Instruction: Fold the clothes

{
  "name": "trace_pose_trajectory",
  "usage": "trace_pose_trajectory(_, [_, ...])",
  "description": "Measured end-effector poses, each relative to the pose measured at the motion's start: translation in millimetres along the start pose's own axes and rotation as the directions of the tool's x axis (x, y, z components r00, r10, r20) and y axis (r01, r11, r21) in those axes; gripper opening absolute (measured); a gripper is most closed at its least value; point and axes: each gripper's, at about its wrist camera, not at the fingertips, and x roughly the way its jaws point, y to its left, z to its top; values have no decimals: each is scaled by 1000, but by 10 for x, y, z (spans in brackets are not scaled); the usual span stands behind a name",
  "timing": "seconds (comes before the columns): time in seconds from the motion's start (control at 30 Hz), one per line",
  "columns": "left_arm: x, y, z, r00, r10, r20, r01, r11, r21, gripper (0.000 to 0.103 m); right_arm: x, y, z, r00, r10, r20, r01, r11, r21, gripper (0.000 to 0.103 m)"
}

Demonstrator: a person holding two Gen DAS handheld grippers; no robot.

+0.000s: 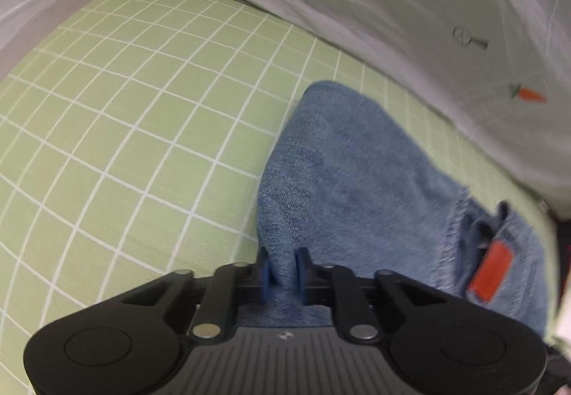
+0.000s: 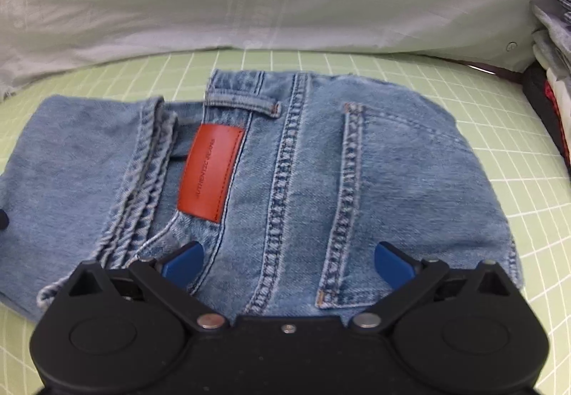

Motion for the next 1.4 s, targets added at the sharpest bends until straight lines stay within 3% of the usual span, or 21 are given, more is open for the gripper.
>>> trace_pose_trajectory(0.17, [-403,-436,3,986,-147,74,140,986,88,10,-246,-213,-75,999,25,36,-28,996,86,103])
trace_pose_trajectory(0.33, [-618,-1131,-110,959,-272,76,252,946,205,10,-524,-517,-180,997,18,80,-29,989,145,103])
trace_pose_trajectory(0.53, [-480,-1998,-361,911,-411,-17,400,875,272,9,-729,-1079,-317,995,-9,99,-15,971,238,103])
trace_pose_trajectory(0.67, [-71,-2512,-635,898,-421,-125,439,853,283,10,-670,-1493,-393,995,-45,85,20,959,283,103])
trace_pose_trajectory(0.73, [289,-2649,-776,913,-360,-189,395,896,202,19,-574,-1696,-402,996,-51,71,27,952,304,103])
trace_pose_trajectory(0.8, [726,-2634,-890,922,-271,-275,303,950,80,24,-454,-1837,-392,998,-28,63,7,953,303,103])
trace_pose_trajectory(0.83, [861,-2605,-925,924,-258,-284,280,959,38,25,-395,-1907,-388,998,-16,60,-3,953,302,103])
trace_pose_trajectory(0.93, [927,-2574,-910,916,-276,-291,292,956,14,31,-233,-1967,-304,999,-4,45,-9,961,276,103])
trace_pose_trajectory(0.97, [901,-2576,-898,913,-284,-293,305,952,26,41,-210,-1958,-258,999,1,46,-14,964,266,103])
trace_pose_trajectory(1.07, [710,-2562,-877,929,-279,-243,303,951,66,70,-203,-1876,-114,997,12,78,-29,973,229,103])
trace_pose_trajectory(1.1, [618,-2557,-863,937,-272,-220,297,951,89,73,-220,-1836,-66,995,18,96,-38,976,215,103])
trace_pose_trajectory(1.17, [441,-2518,-819,950,-262,-170,286,949,133,88,-255,-1749,31,991,31,127,-56,979,197,103])
trace_pose_trajectory(1.23, [294,-2441,-744,970,-220,-104,236,956,174,96,-283,-1650,102,988,58,146,-85,979,186,103])
trace_pose_trajectory(1.3, [216,-2326,-689,992,-120,-42,126,968,218,96,-308,-1525,154,986,83,146,-106,982,157,103])
trace_pose_trajectory(1.4, [204,-2157,-644,1000,-8,5,6,970,243,97,-363,-1296,188,982,116,151,-130,988,88,103])
